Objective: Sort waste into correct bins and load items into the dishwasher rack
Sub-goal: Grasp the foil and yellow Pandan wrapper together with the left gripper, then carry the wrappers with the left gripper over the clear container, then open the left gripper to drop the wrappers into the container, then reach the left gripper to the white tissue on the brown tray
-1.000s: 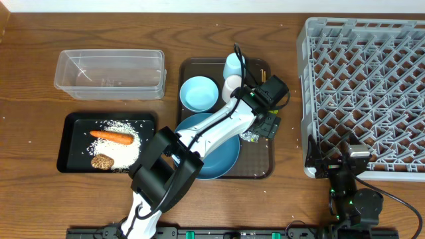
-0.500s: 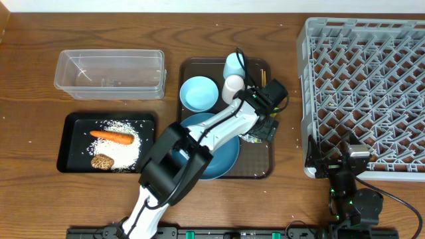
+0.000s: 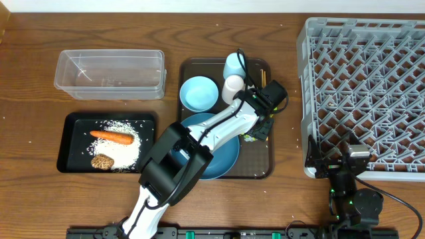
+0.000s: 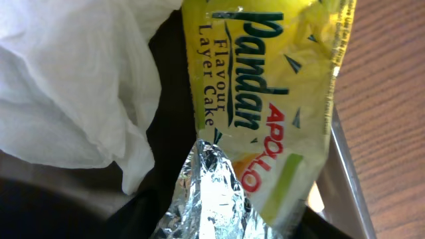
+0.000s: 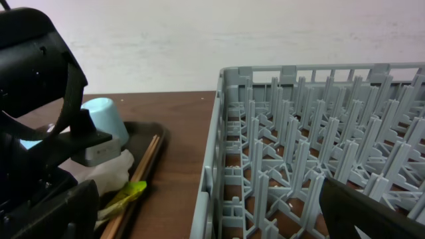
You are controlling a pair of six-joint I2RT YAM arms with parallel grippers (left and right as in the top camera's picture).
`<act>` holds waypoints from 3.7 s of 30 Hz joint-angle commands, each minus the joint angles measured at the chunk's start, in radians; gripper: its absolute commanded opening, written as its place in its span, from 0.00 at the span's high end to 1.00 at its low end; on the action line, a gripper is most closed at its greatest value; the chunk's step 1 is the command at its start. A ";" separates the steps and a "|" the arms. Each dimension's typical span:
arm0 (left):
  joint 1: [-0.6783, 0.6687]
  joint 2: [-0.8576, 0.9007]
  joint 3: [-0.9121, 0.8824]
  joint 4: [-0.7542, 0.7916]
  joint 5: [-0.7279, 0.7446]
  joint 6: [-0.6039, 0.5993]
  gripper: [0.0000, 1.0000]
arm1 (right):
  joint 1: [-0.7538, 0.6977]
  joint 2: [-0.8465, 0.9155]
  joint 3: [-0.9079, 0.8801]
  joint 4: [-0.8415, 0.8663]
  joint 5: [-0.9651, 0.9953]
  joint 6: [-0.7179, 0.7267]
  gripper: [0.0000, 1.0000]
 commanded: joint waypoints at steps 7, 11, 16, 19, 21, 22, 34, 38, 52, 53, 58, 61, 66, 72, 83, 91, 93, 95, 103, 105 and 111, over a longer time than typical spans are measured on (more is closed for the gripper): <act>0.002 -0.086 -0.008 -0.012 -0.016 0.005 0.81 | -0.018 -0.005 -0.003 -0.002 0.002 -0.002 0.01; 0.003 -0.096 -0.008 -0.021 -0.016 -0.010 0.92 | -0.018 -0.005 -0.003 -0.002 0.002 -0.002 0.01; 0.008 -0.125 -0.008 -0.024 -0.016 -0.044 0.94 | -0.018 -0.005 -0.003 -0.002 0.002 -0.002 0.01; 0.014 -0.163 -0.008 -0.027 -0.016 -0.060 0.94 | -0.018 -0.005 -0.003 -0.002 0.002 -0.002 0.01; 0.020 -0.193 -0.008 -0.031 -0.016 -0.071 0.94 | -0.018 -0.005 -0.003 -0.002 0.002 -0.002 0.01; 0.025 -0.208 -0.008 -0.033 -0.015 -0.074 0.94 | -0.019 -0.005 -0.003 -0.002 0.002 -0.002 0.01; 0.108 -0.367 -0.008 -0.085 -0.014 -0.134 0.94 | -0.018 -0.005 -0.003 -0.002 0.002 -0.002 0.01; 0.149 -0.389 -0.008 -0.097 -0.011 -0.156 0.94 | -0.018 -0.005 -0.003 -0.002 0.002 -0.002 0.01; 0.568 -0.394 -0.008 -0.103 -0.012 -0.613 0.94 | -0.018 -0.005 -0.003 -0.002 0.002 -0.002 0.01; 0.606 -0.394 -0.008 -0.101 -0.012 -0.666 0.94 | -0.018 -0.005 -0.003 -0.002 0.002 -0.002 0.01; 0.767 -0.389 -0.008 -0.097 -0.012 -0.868 0.94 | -0.018 -0.005 -0.003 -0.002 0.002 -0.002 0.01; 0.838 -0.385 -0.008 -0.074 -0.011 -0.901 0.94 | -0.018 -0.005 -0.003 -0.002 0.002 -0.002 0.01; 0.901 -0.374 -0.008 -0.041 -0.011 -0.901 0.86 | -0.018 -0.005 -0.003 -0.002 0.002 -0.002 0.01; 0.922 -0.371 -0.008 -0.014 -0.012 -0.900 0.59 | -0.018 -0.005 -0.003 -0.002 0.002 -0.002 0.01; 0.922 -0.371 -0.008 0.010 -0.012 -0.839 0.25 | -0.019 -0.005 -0.003 -0.002 0.002 -0.002 0.01; 0.921 -0.391 -0.008 0.010 0.108 -0.621 0.17 | -0.018 -0.005 -0.003 -0.002 0.002 -0.002 0.01; 0.918 -0.414 -0.008 0.004 0.157 -0.563 0.17 | -0.018 -0.005 -0.003 -0.002 0.002 -0.002 0.01; 0.906 -0.451 -0.008 -0.005 0.187 -0.521 0.16 | -0.019 -0.005 -0.003 -0.002 0.002 -0.002 0.01; 0.756 -0.644 -0.008 -0.039 0.191 -0.294 0.16 | -0.018 -0.005 -0.003 -0.002 0.002 -0.002 0.01; 0.698 -0.676 -0.008 -0.056 0.191 -0.281 0.16 | -0.018 -0.005 -0.003 -0.002 0.002 -0.002 0.01; 0.575 -0.679 -0.008 -0.150 0.191 -0.281 0.11 | -0.018 -0.005 -0.003 -0.002 0.002 -0.002 0.01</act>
